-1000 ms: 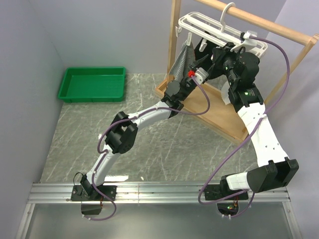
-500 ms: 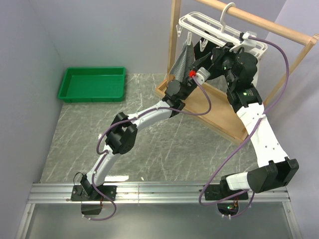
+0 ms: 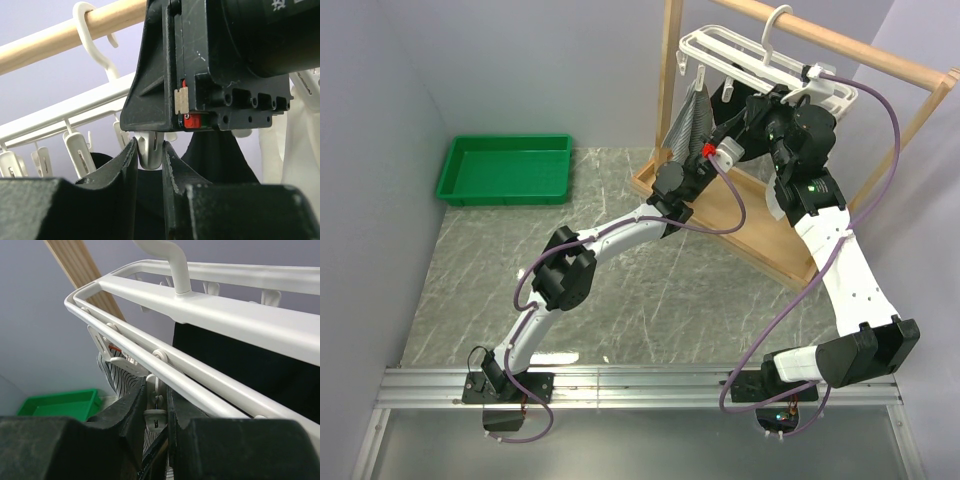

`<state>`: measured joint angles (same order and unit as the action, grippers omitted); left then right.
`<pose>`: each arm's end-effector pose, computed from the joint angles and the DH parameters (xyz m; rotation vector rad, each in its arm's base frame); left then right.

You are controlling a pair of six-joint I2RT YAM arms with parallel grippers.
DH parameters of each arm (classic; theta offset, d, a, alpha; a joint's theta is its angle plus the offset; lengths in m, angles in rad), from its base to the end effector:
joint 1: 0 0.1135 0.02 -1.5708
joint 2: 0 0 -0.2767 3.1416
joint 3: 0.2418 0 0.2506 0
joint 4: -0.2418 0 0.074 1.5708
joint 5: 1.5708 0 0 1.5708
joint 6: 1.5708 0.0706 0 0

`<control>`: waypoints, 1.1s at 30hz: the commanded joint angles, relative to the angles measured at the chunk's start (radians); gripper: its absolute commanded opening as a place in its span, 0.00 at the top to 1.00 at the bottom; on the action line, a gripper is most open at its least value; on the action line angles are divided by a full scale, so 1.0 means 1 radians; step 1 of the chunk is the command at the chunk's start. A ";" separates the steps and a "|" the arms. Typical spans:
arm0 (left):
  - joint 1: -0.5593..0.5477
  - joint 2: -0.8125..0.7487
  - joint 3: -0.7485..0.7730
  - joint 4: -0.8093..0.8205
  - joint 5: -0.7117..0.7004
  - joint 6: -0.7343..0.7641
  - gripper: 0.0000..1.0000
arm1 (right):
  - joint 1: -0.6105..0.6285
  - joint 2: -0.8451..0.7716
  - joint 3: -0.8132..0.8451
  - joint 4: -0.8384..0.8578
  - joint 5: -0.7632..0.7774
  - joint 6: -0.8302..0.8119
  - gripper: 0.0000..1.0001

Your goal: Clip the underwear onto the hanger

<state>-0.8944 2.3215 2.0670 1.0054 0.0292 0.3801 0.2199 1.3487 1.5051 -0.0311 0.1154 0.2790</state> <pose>0.3521 -0.4419 0.4113 0.5156 0.6497 -0.4968 0.3268 0.0647 0.4986 0.1379 1.4479 0.3250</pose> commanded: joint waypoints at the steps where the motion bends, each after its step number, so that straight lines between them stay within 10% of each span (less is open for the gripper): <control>1: -0.001 -0.020 0.044 0.027 -0.014 -0.001 0.99 | 0.018 -0.033 0.037 -0.046 -0.048 0.012 0.94; 10: 0.018 -0.039 0.035 0.022 0.003 -0.098 0.99 | -0.014 -0.056 0.059 -0.072 -0.112 -0.008 0.51; 33: 0.066 -0.085 -0.016 0.048 0.147 -0.414 0.99 | -0.266 -0.013 0.118 -0.038 -0.600 0.269 0.38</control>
<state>-0.8326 2.3112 2.0521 1.0122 0.1398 0.0307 -0.0402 1.3289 1.5921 -0.1383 -0.4313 0.4950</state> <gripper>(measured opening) 0.255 0.613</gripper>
